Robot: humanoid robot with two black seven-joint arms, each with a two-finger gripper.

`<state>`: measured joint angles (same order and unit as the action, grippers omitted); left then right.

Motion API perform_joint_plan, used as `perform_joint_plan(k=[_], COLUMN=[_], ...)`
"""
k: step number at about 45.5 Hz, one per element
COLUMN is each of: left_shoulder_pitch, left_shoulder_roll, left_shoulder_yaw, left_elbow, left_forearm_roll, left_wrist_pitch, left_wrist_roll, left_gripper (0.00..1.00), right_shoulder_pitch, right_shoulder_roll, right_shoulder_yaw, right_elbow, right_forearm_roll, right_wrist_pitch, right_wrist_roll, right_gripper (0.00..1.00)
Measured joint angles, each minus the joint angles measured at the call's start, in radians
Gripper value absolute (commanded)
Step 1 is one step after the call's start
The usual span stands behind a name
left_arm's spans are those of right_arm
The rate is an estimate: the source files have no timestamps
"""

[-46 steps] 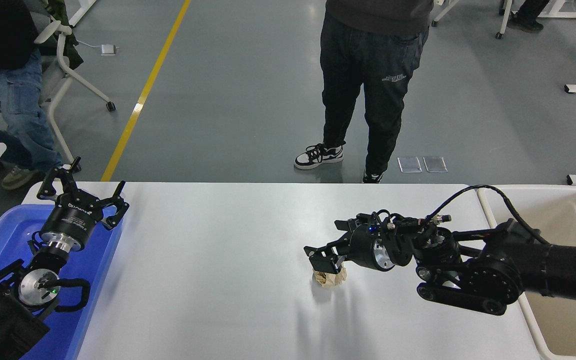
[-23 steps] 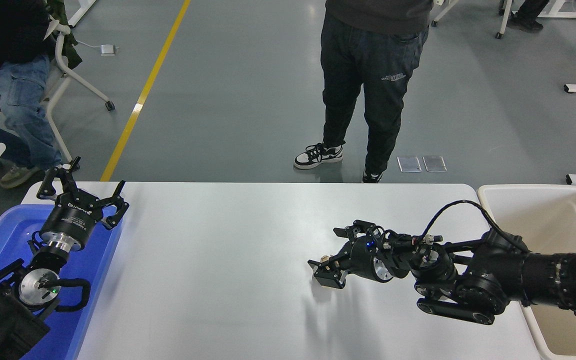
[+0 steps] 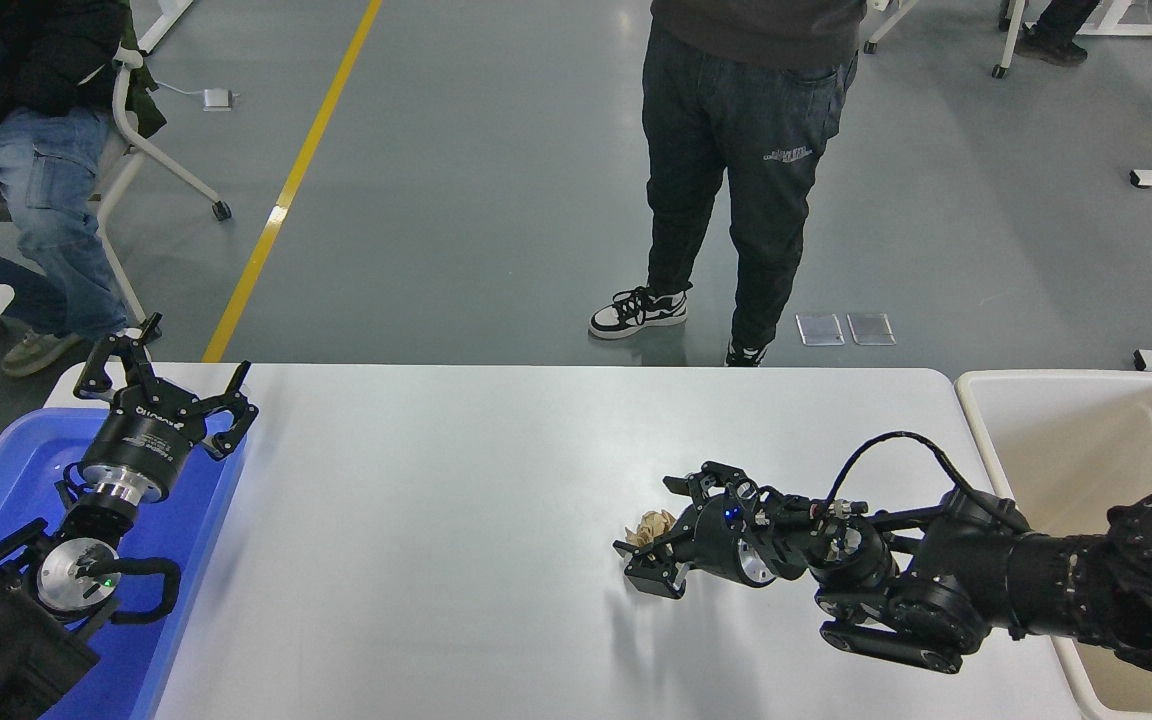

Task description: Clean the table surface

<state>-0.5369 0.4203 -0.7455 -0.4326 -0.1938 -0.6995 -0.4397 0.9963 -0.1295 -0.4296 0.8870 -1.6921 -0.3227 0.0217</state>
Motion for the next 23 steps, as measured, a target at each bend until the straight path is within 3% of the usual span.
perform_joint_plan(k=[23], left_shoulder_pitch=[0.000], left_shoulder_roll=[0.000], left_shoulder_yaw=[0.000], left_elbow=[0.000], left_forearm_roll=[-0.001], left_wrist_pitch=[0.000], left_wrist_roll=[0.000], left_gripper=[1.00], right_shoulder_pitch=[-0.069], right_shoulder_roll=[0.018], right_shoulder_yaw=[-0.005], right_elbow=[-0.071], right_forearm_roll=[0.001], right_wrist_pitch=[-0.054], right_wrist_roll=[0.009], right_gripper=[0.99])
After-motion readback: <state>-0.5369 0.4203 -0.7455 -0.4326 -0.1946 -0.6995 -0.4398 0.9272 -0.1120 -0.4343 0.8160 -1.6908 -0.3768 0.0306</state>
